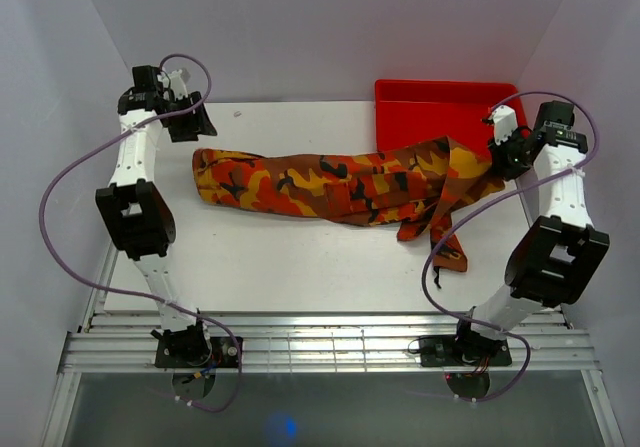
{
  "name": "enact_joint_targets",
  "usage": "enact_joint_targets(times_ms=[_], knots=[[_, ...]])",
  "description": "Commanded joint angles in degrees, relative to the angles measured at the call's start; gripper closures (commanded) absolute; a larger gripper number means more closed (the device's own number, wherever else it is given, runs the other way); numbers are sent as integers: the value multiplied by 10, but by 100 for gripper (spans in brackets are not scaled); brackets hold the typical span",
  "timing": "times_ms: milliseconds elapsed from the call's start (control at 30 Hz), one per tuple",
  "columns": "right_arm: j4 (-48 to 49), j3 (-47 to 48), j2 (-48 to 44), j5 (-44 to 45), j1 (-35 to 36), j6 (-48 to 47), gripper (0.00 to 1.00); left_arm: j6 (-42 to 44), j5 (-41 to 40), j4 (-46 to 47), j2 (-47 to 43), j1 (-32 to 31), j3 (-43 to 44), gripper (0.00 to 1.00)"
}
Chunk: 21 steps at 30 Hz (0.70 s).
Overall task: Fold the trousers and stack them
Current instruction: Flatten the trousers out
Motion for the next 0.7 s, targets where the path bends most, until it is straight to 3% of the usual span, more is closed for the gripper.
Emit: enact_joint_targets(times_ms=[0,67,133,233,333,467,567,667], knots=[[-44,44,61,-17,2,64,92,-42,50,-18,93,5,159,30],[-44,38,89,-11,4,83,92,-18,50,-44,131,5,213,27],[-30,21,100,-6,5,93,92,33,39,-51,115,6,193,26],[-12,0,93,-16,5,111,92,86,31,2,21,28,33,22],[-20,3,90,-33,5,130,92,105,61,45,-68,96,-111,22],[-36,14,82,-26,4,139,92,176,240,45,-136,184,-236,24],[-36,23,77,-12,4,143,92,240,289,69,-174,198,-333,27],[-45,43,83,-4,4,144,92,246,330,130,-177,200,-404,27]])
